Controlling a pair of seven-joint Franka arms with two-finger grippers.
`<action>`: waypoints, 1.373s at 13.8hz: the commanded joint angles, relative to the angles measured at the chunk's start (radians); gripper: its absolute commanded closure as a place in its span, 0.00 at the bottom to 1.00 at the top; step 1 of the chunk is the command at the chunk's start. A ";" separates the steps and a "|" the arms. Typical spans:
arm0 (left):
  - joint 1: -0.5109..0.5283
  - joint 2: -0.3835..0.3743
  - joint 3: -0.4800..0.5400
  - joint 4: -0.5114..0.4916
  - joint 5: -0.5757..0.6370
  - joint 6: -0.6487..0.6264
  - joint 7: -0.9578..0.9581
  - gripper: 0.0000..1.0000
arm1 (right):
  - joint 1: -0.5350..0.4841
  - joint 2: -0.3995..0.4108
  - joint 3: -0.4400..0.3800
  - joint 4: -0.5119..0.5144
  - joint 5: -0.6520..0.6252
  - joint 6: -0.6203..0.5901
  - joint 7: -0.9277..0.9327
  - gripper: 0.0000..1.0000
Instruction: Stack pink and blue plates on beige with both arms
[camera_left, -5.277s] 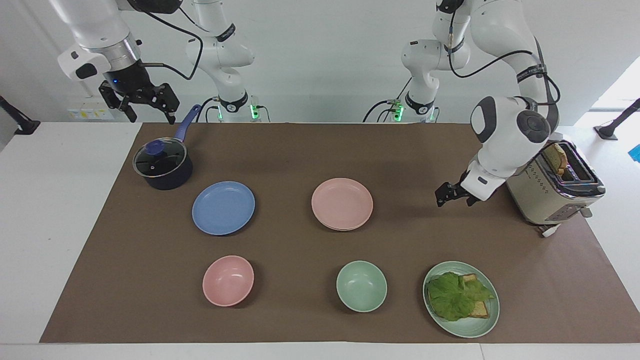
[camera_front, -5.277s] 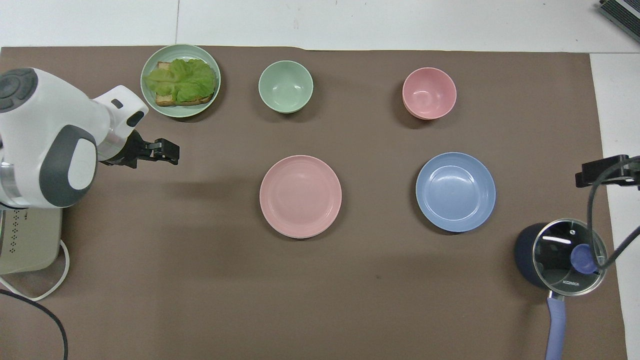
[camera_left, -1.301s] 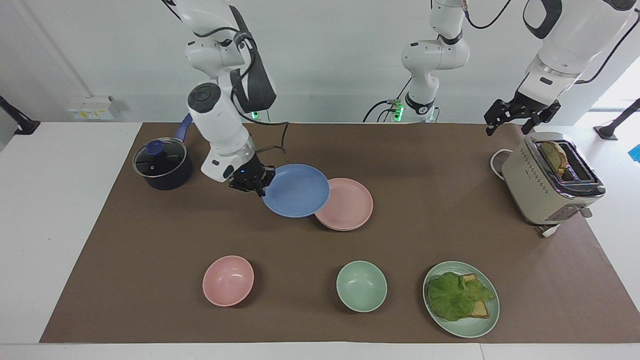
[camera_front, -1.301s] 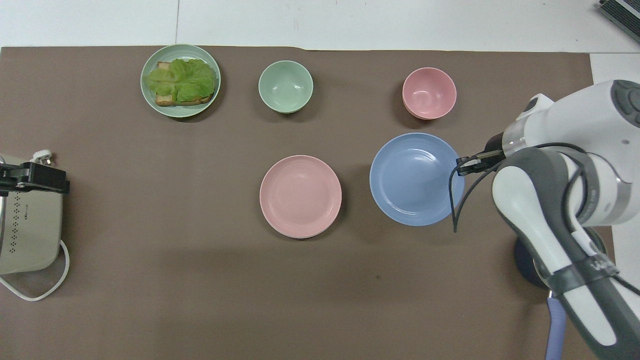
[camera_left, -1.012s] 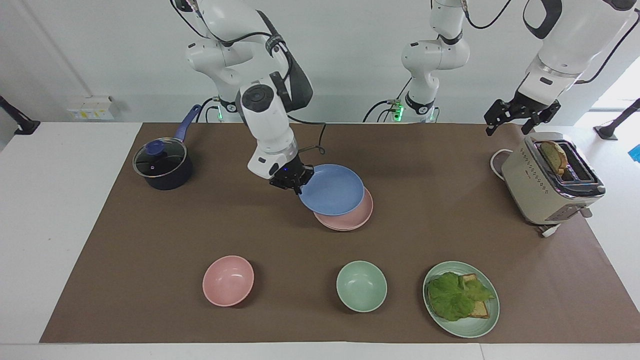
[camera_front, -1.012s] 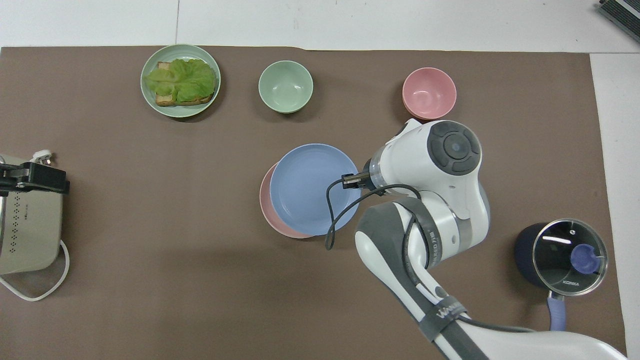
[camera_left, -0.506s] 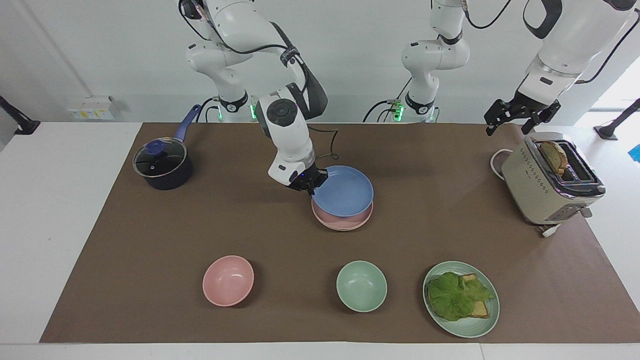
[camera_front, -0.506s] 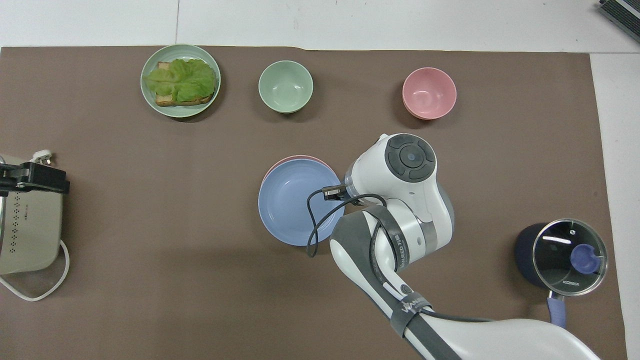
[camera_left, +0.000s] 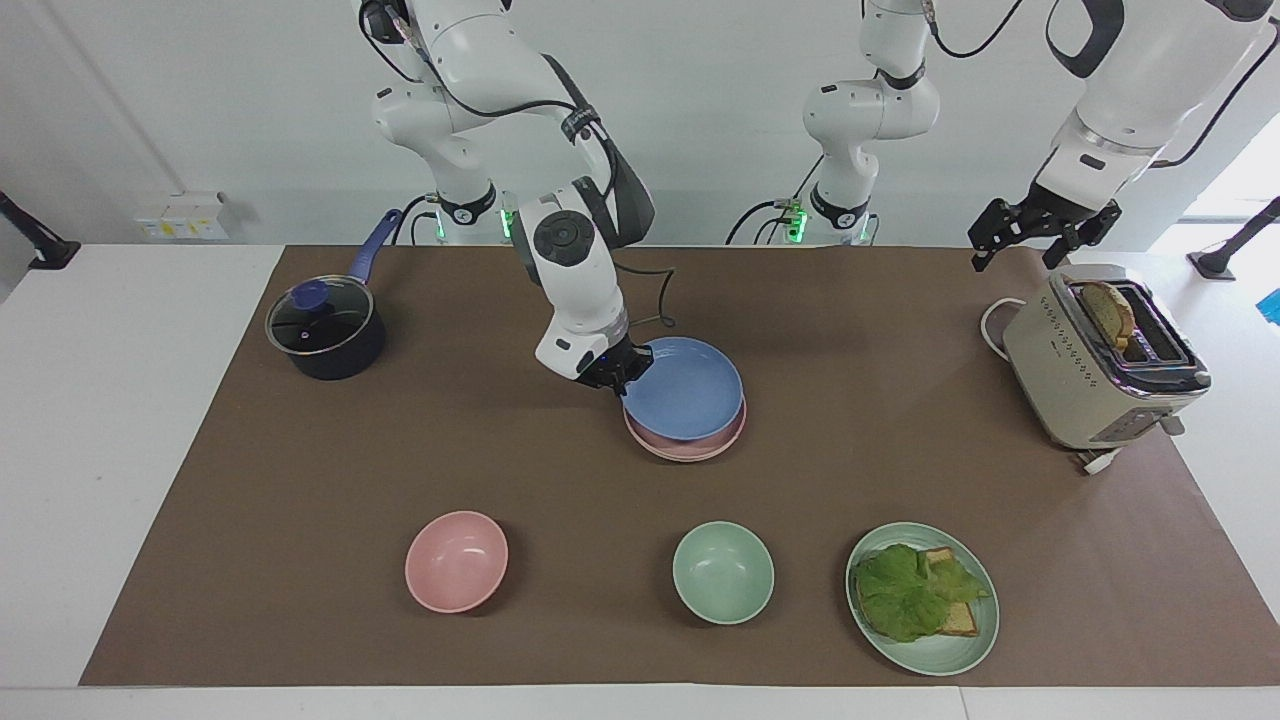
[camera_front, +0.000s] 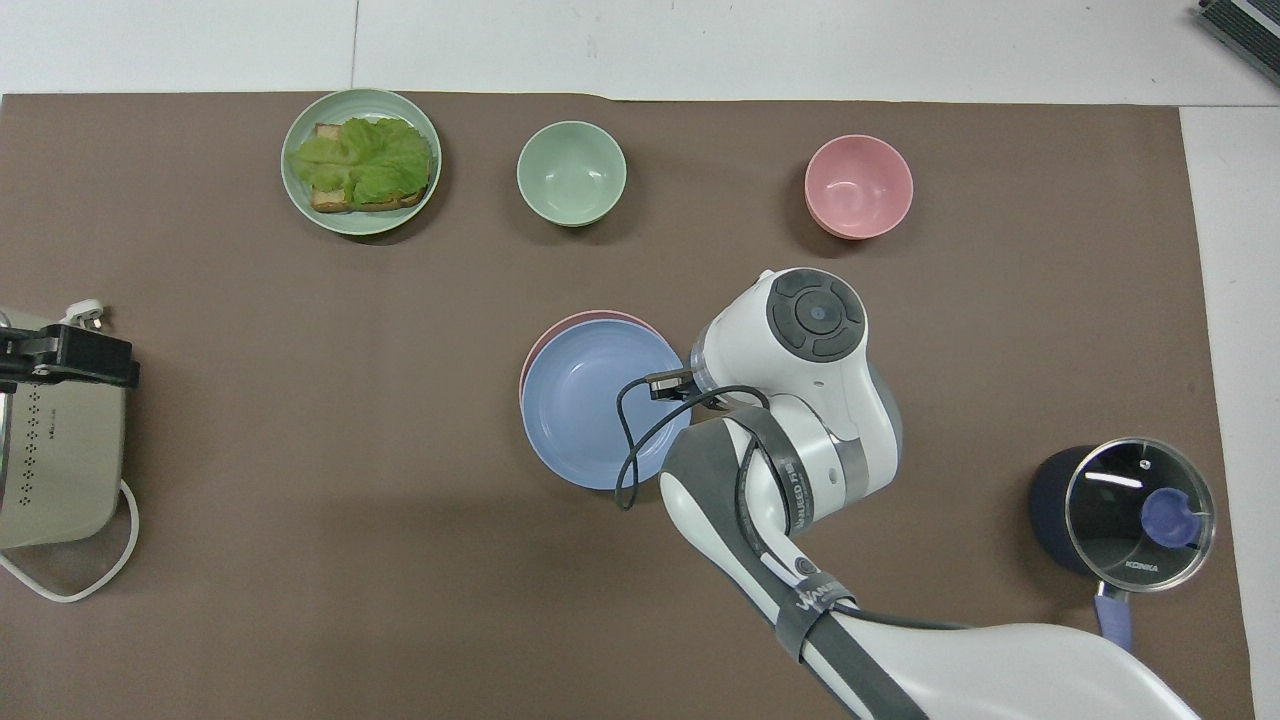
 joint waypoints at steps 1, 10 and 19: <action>0.010 -0.019 -0.007 -0.019 0.007 0.009 -0.006 0.00 | 0.001 0.008 0.001 -0.007 0.007 0.032 0.005 1.00; 0.010 -0.019 -0.007 -0.019 0.007 0.009 -0.006 0.00 | -0.008 0.003 -0.003 0.020 0.007 0.023 0.011 0.00; 0.010 -0.019 -0.005 -0.019 0.007 0.009 -0.006 0.00 | -0.229 -0.161 -0.016 0.080 -0.161 -0.190 0.012 0.00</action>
